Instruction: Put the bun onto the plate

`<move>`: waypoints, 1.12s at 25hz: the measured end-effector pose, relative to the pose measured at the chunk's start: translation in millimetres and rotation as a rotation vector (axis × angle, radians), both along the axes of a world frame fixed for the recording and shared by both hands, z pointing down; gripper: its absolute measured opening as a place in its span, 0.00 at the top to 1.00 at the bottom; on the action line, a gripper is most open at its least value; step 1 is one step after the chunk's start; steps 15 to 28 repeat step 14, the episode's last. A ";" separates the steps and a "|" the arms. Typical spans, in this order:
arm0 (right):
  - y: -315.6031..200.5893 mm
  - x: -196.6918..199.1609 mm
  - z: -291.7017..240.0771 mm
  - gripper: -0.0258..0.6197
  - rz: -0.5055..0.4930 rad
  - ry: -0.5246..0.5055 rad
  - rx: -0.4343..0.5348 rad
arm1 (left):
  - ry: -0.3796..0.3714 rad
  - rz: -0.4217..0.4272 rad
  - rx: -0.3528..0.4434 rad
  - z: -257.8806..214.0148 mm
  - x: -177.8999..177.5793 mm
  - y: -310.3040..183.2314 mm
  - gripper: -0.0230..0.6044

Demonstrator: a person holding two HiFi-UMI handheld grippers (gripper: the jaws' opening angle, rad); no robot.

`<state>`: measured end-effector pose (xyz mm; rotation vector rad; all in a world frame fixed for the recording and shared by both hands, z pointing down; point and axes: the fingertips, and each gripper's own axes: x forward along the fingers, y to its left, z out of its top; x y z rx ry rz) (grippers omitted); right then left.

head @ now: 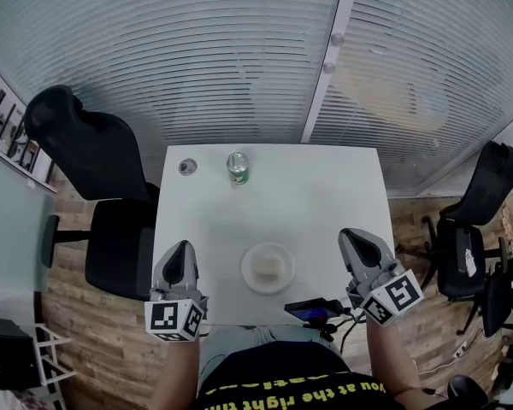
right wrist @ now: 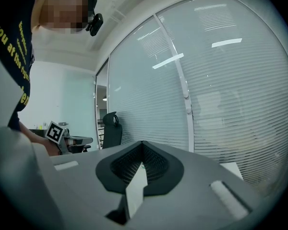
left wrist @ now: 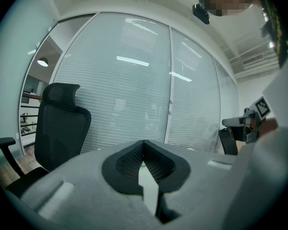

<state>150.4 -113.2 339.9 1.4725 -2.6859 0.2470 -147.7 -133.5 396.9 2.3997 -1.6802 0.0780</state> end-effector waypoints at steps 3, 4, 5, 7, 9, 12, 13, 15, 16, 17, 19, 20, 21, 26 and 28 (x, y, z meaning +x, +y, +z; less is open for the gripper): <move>2.5 1.5 -0.9 0.95 0.003 0.001 0.001 | 0.002 0.001 0.000 -0.3 1.4 1.9 0.96; 3.3 2.3 -1.1 0.95 0.005 0.002 0.002 | 0.002 0.002 0.000 -0.5 2.2 2.5 0.96; 4.0 3.3 -1.2 0.95 0.006 0.002 0.003 | 0.001 0.003 0.001 -0.6 3.0 2.9 0.96; 5.4 5.5 -1.1 0.95 0.009 0.002 0.004 | 0.000 0.005 0.002 -0.7 4.8 3.7 0.96; 6.7 7.5 -1.0 0.95 0.011 0.003 0.005 | 0.002 0.005 0.001 -0.6 6.5 4.7 0.96; 7.4 10.1 -1.5 0.95 0.012 0.006 0.004 | 0.003 0.007 0.000 -0.9 9.1 5.6 0.96; 7.5 10.8 -1.8 0.95 0.012 0.007 0.005 | 0.003 0.008 0.000 -1.1 10.0 5.8 0.96; 7.5 11.5 -2.1 0.95 0.012 0.008 0.005 | 0.001 0.009 0.000 -1.4 10.8 5.9 0.96; 7.5 11.5 -2.1 0.95 0.012 0.008 0.005 | 0.001 0.009 0.000 -1.4 10.8 5.9 0.96; 7.5 11.5 -2.1 0.95 0.012 0.008 0.005 | 0.001 0.009 0.000 -1.4 10.8 5.9 0.96; 7.5 11.5 -2.1 0.95 0.012 0.008 0.005 | 0.001 0.009 0.000 -1.4 10.8 5.9 0.96; 7.5 11.5 -2.1 0.95 0.012 0.008 0.005 | 0.001 0.009 0.000 -1.4 10.8 5.9 0.96; 7.5 11.5 -2.1 0.95 0.012 0.008 0.005 | 0.001 0.009 0.000 -1.4 10.8 5.9 0.96; 7.5 11.5 -2.1 0.95 0.012 0.008 0.005 | 0.001 0.009 0.000 -1.4 10.8 5.9 0.96; 7.5 11.5 -2.1 0.95 0.012 0.008 0.005 | 0.001 0.009 0.000 -1.4 10.8 5.9 0.96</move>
